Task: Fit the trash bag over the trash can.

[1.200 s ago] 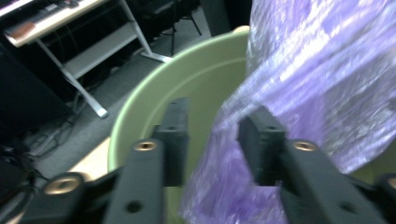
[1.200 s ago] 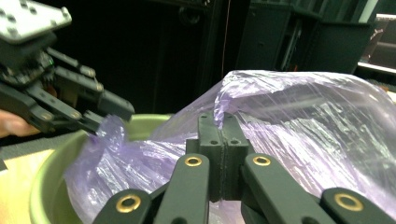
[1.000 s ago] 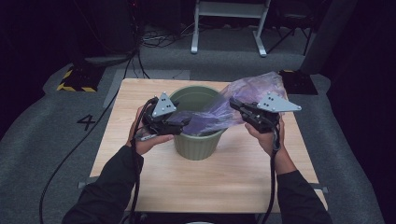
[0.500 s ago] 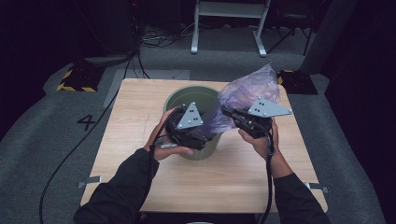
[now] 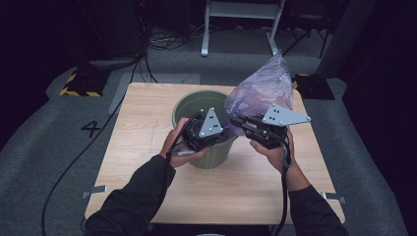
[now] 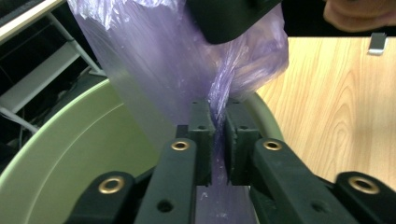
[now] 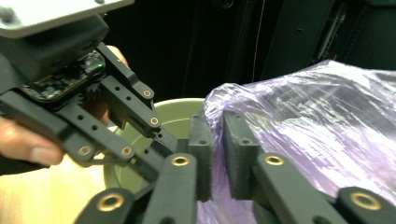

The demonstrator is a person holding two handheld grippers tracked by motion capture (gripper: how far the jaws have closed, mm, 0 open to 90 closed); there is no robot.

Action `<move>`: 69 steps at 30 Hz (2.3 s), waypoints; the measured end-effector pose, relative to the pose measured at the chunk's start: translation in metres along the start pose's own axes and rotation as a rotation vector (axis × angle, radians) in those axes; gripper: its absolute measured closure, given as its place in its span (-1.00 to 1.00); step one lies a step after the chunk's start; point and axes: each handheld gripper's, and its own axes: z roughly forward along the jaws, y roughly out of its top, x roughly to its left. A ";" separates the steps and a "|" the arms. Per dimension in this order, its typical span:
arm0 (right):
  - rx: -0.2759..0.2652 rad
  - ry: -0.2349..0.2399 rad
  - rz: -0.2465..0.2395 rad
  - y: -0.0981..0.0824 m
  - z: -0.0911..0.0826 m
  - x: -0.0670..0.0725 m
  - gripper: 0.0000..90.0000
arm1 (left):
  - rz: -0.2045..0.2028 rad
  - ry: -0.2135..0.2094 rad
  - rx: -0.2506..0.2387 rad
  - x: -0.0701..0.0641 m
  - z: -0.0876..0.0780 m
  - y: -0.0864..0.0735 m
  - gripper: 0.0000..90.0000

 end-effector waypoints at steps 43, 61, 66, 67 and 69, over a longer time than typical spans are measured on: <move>0.016 -0.061 0.002 -0.057 -0.049 0.014 0.88 | -0.191 0.097 -0.028 0.049 -0.045 -0.065 -0.16; 0.023 0.001 -0.054 -0.040 -0.030 0.035 0.91 | -0.039 -0.068 -0.165 -0.011 -0.050 -0.020 -0.61; 0.012 0.011 -0.027 -0.035 -0.034 0.037 0.69 | 0.008 -0.045 -0.124 -0.019 -0.036 -0.014 -0.55; 0.006 0.010 -0.017 -0.035 -0.036 0.037 0.67 | 0.001 -0.044 -0.122 -0.018 -0.034 -0.014 -0.45; -0.009 0.020 -0.009 -0.034 -0.040 0.038 0.60 | -0.004 -0.052 -0.111 -0.015 -0.030 -0.013 -0.38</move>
